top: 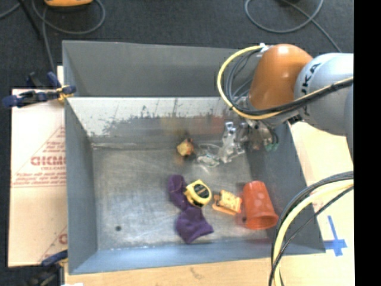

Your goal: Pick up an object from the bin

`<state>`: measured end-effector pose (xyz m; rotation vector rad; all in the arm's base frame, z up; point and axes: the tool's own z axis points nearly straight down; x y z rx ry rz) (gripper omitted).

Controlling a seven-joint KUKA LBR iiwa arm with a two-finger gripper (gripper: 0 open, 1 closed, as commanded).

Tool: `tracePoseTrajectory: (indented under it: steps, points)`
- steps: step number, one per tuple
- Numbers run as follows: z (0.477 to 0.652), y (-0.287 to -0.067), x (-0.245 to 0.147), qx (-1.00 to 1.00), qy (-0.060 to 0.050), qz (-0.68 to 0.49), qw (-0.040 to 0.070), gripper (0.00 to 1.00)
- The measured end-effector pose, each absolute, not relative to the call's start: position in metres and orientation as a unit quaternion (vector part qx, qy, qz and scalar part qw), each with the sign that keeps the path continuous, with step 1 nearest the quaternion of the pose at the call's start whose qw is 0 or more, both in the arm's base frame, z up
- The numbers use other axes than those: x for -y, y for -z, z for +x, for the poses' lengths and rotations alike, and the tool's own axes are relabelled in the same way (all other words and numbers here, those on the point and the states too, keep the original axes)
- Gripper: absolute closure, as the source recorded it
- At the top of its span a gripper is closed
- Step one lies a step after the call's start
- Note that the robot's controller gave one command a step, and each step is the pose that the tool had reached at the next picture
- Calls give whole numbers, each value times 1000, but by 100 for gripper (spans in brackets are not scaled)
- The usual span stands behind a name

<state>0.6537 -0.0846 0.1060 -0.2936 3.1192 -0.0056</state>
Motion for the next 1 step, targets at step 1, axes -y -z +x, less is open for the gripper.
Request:
tracePoseTrajectory:
  steps: [1]
  points:
    - [654,-109,84,-996,1,-93,4,100]
